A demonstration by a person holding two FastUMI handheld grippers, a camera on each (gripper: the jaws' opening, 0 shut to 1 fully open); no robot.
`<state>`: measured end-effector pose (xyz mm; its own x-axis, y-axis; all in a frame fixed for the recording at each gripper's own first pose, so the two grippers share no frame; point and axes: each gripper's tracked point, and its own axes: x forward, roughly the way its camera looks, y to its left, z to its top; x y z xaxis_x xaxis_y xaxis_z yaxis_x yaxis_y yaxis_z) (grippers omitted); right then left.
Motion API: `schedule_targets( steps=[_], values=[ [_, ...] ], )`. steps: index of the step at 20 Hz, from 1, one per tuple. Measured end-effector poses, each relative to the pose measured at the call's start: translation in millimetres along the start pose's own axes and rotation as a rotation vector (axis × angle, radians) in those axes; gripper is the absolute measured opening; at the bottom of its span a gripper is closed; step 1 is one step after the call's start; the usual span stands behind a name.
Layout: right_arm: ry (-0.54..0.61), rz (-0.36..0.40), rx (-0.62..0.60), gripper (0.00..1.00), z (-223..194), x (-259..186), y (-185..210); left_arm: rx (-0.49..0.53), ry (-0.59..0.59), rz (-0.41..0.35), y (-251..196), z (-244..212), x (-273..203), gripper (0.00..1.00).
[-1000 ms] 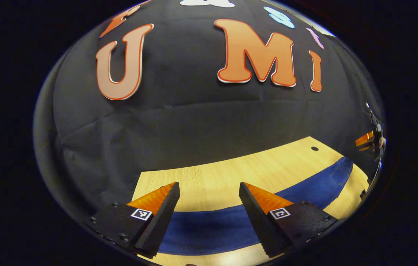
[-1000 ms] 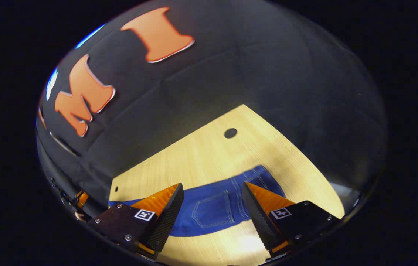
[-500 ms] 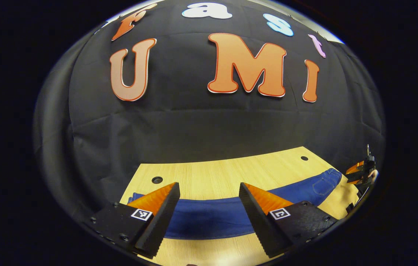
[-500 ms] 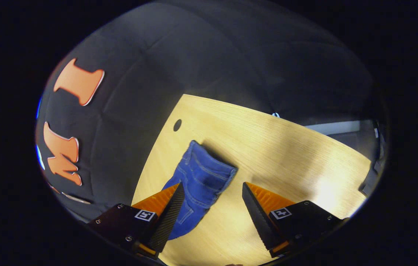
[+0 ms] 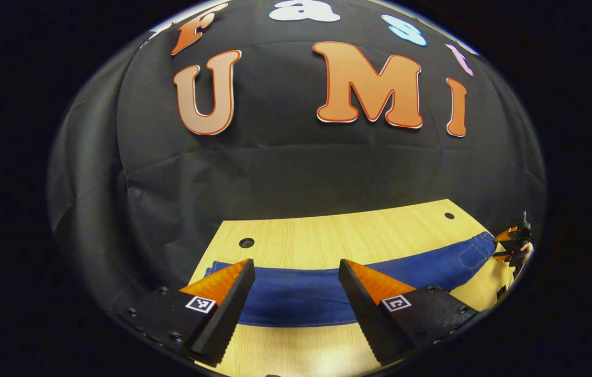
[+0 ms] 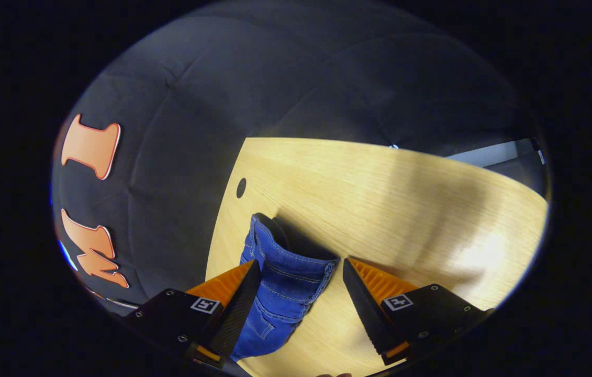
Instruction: Grasp the waist and the cuffs of the jeans and fold them to make the two legs overlap; first hold the waist and fold one-third of the jeans toward the cuffs, then hold the cuffs and fold the remaining one-third in the same direction to finish folding.
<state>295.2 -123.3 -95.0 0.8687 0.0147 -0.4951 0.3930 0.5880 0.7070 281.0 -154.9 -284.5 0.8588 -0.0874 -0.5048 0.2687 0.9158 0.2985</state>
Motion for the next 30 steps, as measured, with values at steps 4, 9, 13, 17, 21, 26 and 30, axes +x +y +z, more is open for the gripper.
schedule_targets(
  steps=[4, 9, 13, 17, 21, 26, 30],
  values=[
    [-0.029, -0.017, 0.057, 0.97, -1, 19, 7, -0.002, 0.017, 0.018, 3, -3, 2, 0.99],
    [-0.071, -0.072, -0.011, 0.41, 0, 36, -5, -0.034, 0.031, 0.05, 8, -12, -1, 0.99],
    [-0.062, -0.113, -0.004, 0.07, 2, 36, -2, -0.082, 0.044, 0.078, 25, -24, -6, 0.99],
    [-0.133, -0.117, -0.183, 0.07, 7, 16, 30, -0.132, 0.047, 0.093, 55, -36, -11, 0.99],
    [-0.198, -0.037, -0.265, 0.06, -6, -11, 106, -0.15, 0.022, 0.096, 93, -36, -12, 0.99],
    [-0.243, 0.057, -0.442, 0.06, -65, -40, 203, -0.154, 0.001, 0.059, 147, -33, -2, 0.99],
    [-0.205, 0.11, -0.57, 0.06, -143, -35, 268, -0.183, -0.002, 0.029, 183, -41, 7, 0.99]
  ],
)
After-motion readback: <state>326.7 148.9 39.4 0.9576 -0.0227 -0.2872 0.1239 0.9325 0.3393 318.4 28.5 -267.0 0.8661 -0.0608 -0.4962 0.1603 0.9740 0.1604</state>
